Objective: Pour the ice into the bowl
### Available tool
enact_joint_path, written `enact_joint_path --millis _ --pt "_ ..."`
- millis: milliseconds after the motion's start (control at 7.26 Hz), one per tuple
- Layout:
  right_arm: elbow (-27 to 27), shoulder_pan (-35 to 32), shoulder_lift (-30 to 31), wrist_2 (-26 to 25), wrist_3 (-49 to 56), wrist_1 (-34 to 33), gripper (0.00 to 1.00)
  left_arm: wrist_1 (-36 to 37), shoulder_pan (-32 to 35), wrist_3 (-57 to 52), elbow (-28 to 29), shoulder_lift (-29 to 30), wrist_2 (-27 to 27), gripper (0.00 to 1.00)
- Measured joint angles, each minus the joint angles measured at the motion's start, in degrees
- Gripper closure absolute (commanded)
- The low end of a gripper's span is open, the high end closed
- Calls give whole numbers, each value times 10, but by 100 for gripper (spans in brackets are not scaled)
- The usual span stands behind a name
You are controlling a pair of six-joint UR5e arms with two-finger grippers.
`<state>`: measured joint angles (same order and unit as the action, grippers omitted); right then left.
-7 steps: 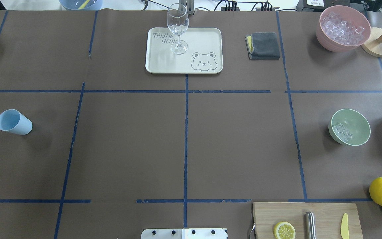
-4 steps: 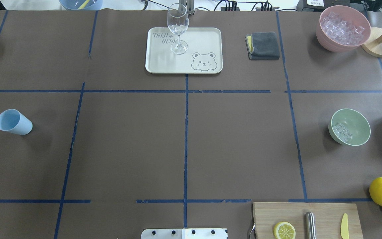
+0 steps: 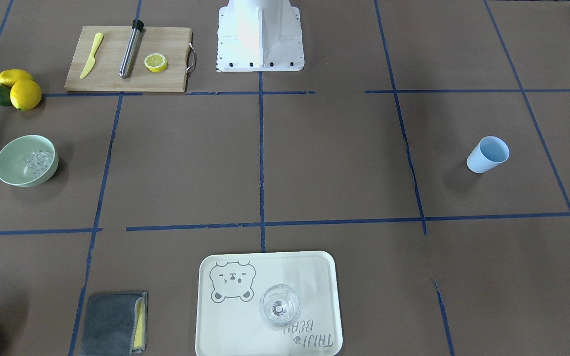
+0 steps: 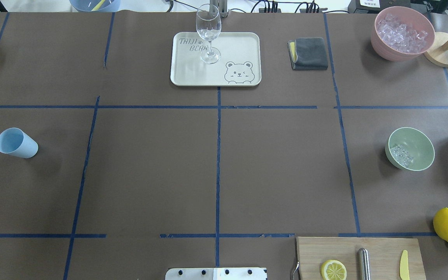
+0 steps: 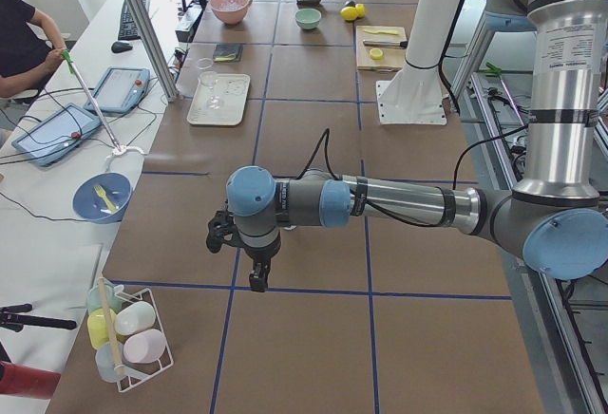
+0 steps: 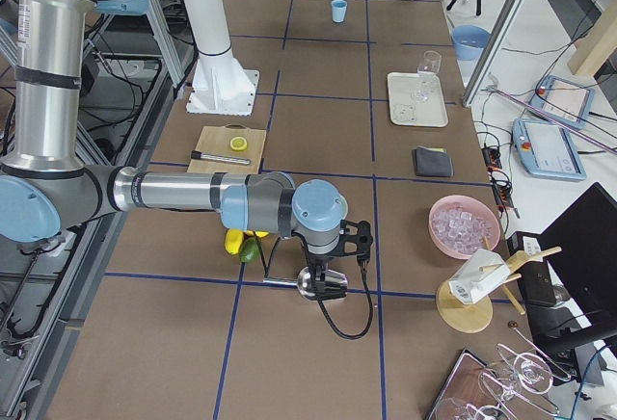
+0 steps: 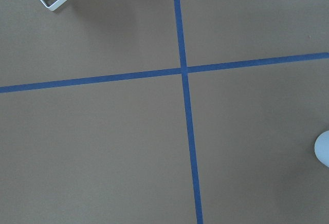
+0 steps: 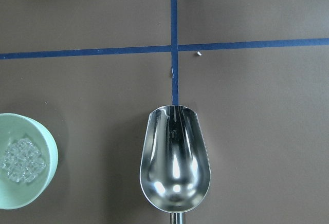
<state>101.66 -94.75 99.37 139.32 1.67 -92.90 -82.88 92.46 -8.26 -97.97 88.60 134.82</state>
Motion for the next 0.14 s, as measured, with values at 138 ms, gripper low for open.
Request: enact_joint_path --millis 138 --pt "0 0 0 0 0 0 0 0 0 0 1 0 0 0"
